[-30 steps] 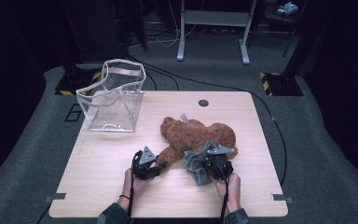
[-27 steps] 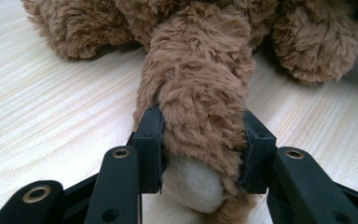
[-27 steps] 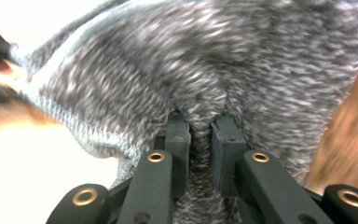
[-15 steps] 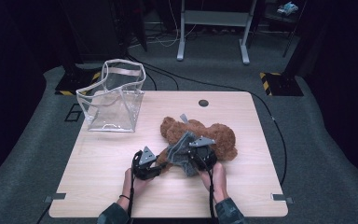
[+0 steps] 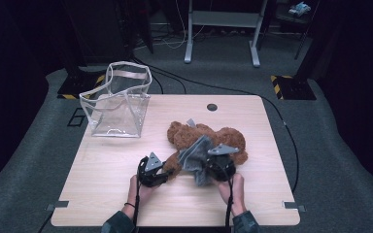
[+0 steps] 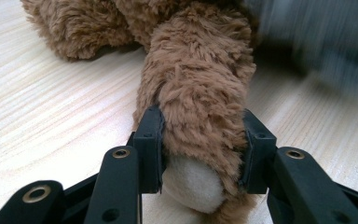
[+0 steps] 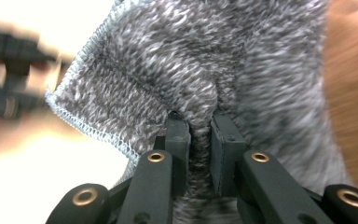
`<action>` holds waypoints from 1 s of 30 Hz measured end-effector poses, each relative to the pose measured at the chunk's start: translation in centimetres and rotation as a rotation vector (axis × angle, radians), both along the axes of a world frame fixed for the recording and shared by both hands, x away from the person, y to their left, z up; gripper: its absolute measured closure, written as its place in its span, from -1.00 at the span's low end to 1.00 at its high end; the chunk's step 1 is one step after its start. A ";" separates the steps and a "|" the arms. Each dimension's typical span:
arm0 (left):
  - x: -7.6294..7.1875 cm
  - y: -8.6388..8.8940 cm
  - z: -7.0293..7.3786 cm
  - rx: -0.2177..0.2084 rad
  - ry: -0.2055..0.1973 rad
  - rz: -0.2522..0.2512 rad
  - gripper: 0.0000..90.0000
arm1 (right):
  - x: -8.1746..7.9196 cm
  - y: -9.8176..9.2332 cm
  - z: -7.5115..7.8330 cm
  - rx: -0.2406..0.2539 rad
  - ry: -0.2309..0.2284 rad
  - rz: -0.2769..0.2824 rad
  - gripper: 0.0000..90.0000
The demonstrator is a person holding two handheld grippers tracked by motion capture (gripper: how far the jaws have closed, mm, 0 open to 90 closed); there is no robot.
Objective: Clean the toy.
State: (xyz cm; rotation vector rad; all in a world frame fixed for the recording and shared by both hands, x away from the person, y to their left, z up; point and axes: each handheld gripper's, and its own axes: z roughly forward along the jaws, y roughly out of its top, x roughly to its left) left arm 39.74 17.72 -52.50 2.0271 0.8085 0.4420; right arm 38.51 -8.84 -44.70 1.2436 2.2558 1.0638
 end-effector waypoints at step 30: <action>0.0 0.0 0.0 0.002 -0.003 0.001 0.31 | 0.9 -2.2 1.1 -0.033 -0.033 -0.083 0.76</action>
